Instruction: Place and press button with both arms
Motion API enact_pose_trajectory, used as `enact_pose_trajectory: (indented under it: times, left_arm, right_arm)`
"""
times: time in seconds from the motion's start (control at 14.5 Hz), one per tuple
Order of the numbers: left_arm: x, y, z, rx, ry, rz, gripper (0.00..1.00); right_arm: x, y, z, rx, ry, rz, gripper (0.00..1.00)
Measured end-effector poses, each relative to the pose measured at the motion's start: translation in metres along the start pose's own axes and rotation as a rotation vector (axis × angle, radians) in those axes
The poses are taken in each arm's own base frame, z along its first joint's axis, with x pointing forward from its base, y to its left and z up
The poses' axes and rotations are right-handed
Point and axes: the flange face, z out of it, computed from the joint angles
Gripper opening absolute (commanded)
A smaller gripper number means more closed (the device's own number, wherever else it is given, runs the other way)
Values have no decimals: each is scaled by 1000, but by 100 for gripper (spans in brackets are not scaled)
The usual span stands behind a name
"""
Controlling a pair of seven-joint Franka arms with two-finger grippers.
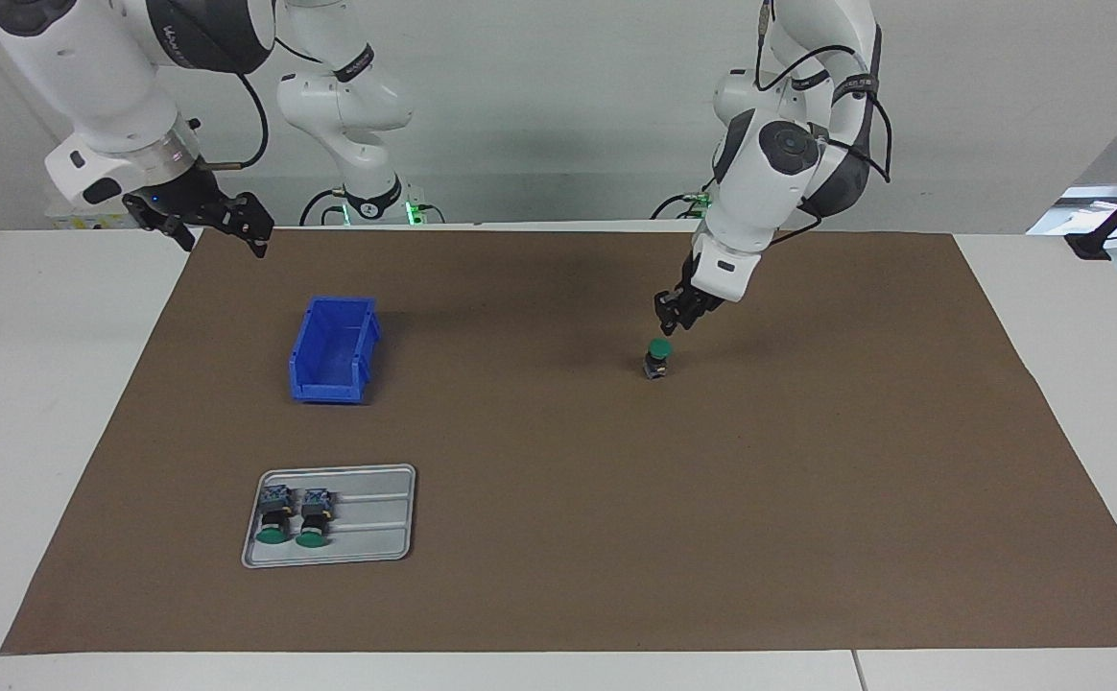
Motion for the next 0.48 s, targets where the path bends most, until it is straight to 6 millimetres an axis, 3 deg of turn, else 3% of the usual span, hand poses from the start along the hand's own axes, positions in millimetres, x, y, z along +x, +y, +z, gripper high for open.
enact_pose_trajectory:
  times: [0.14,0.48]
  left_arm:
    - [-3,11,15,38,-5,44,10]
    - [-5,12,25,65,-24,76,5]
  right_arm:
    - [0,0,0,0,0,0,99]
    - [0,0,0,0,0,0,99]
